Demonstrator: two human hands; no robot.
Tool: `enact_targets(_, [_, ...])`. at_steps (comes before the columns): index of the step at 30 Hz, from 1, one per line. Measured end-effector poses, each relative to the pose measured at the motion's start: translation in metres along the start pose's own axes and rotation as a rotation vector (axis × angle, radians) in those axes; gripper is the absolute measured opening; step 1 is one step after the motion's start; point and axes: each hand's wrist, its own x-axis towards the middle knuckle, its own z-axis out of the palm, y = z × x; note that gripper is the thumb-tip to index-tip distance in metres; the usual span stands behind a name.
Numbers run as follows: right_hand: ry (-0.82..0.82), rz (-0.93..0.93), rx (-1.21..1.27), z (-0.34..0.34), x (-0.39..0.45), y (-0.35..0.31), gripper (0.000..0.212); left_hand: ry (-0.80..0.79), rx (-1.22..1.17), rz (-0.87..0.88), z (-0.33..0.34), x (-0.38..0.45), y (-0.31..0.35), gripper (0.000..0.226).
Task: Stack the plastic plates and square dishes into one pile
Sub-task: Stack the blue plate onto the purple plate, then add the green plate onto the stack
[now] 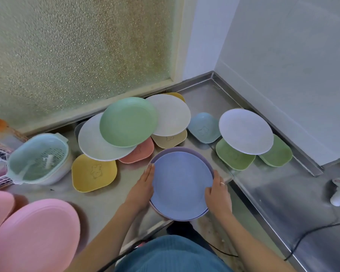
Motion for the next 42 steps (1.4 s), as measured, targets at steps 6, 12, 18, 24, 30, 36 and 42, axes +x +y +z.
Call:
enact_targets(6, [0.150, -0.121, -0.166, -0.007, 0.018, -0.033, 0.055, 0.218, 0.063, -0.103, -0.035, -0.001, -0.004, 0.055])
enact_targets(12, [0.065, -0.509, -0.113, -0.007, 0.053, -0.113, 0.054, 0.474, 0.095, -0.207, -0.095, 0.032, -0.009, 0.050])
enact_targets(18, [-0.092, -0.802, -0.210, -0.009, 0.079, -0.179, 0.062, 0.246, 0.149, -0.316, -0.106, 0.057, -0.016, 0.039])
enact_targets(24, [-0.095, -0.932, -0.360, -0.008, 0.101, -0.197, 0.042, 0.279, 0.018, -0.373, -0.094, 0.055, -0.019, 0.038])
enact_targets(30, [-0.004, -0.970, -0.419, -0.002, 0.104, -0.212, 0.028, 0.372, -0.096, -0.411, -0.091, 0.047, -0.018, 0.047])
enact_targets(36, [0.178, -1.119, -0.271, -0.017, 0.091, -0.214, 0.026, 0.749, -0.374, -0.543, -0.096, 0.031, -0.036, 0.048])
enact_targets(42, [0.274, -1.120, -0.092, -0.022, 0.072, -0.183, 0.029, 0.964, -0.880, -0.702, -0.112, 0.032, -0.040, 0.053])
